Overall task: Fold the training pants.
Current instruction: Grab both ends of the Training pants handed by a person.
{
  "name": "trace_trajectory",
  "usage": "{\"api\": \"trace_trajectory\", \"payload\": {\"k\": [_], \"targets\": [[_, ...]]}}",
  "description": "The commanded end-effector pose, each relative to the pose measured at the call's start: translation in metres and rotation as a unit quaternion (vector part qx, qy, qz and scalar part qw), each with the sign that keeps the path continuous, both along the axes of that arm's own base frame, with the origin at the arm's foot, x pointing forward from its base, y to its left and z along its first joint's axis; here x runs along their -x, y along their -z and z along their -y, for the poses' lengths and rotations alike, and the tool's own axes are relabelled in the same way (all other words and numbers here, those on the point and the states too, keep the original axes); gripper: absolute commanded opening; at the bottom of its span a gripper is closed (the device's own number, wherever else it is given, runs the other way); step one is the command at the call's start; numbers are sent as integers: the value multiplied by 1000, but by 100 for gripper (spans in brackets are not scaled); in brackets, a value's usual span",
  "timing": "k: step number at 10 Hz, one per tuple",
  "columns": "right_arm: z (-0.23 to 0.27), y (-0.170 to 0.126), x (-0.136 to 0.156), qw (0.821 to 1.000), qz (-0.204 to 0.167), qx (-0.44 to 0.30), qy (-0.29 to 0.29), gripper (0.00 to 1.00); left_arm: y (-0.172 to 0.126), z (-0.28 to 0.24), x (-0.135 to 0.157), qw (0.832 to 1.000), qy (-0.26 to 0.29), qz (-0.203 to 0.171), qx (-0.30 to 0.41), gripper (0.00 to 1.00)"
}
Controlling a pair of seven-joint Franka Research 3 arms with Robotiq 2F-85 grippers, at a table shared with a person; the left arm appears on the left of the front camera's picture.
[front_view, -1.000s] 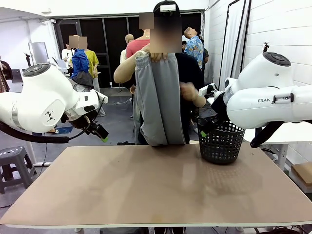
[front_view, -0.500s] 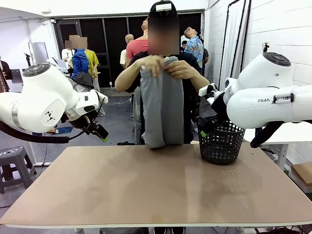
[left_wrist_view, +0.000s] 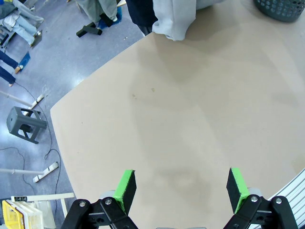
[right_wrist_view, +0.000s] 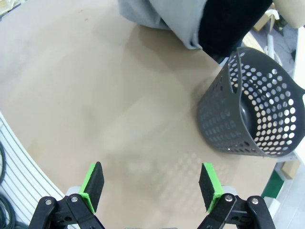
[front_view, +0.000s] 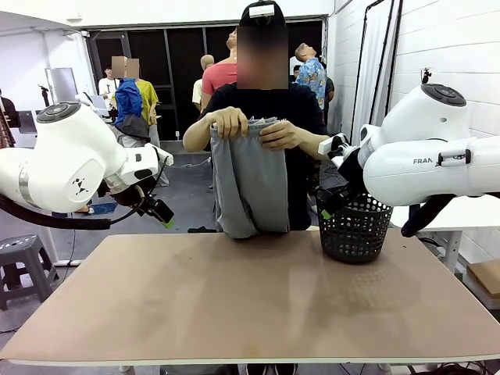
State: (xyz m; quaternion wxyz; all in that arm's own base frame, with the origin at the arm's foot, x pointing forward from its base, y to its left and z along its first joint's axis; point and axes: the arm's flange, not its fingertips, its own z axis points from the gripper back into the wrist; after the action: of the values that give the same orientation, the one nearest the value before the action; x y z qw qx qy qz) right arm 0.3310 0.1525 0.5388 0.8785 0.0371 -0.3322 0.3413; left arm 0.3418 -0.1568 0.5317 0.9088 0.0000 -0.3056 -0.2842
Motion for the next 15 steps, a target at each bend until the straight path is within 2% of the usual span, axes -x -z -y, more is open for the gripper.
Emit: {"api": "trace_trajectory", "payload": {"k": [1,11,12,15], "targets": [[1,1,-1,1000,-1,0,0,100,-1,0,-2,1000,5,-1,-2,100],[1,1,-1,1000,-1,0,0,100,0,0,0,1000,0,0,0,100],[0,0,0,1000,0,0,0,100,-1,-2,1,1000,14,-5,-14,100],[7,-5,-8,996,-24,57,-58,100,-8,-2,-1,996,56,-16,-73,100]]}}
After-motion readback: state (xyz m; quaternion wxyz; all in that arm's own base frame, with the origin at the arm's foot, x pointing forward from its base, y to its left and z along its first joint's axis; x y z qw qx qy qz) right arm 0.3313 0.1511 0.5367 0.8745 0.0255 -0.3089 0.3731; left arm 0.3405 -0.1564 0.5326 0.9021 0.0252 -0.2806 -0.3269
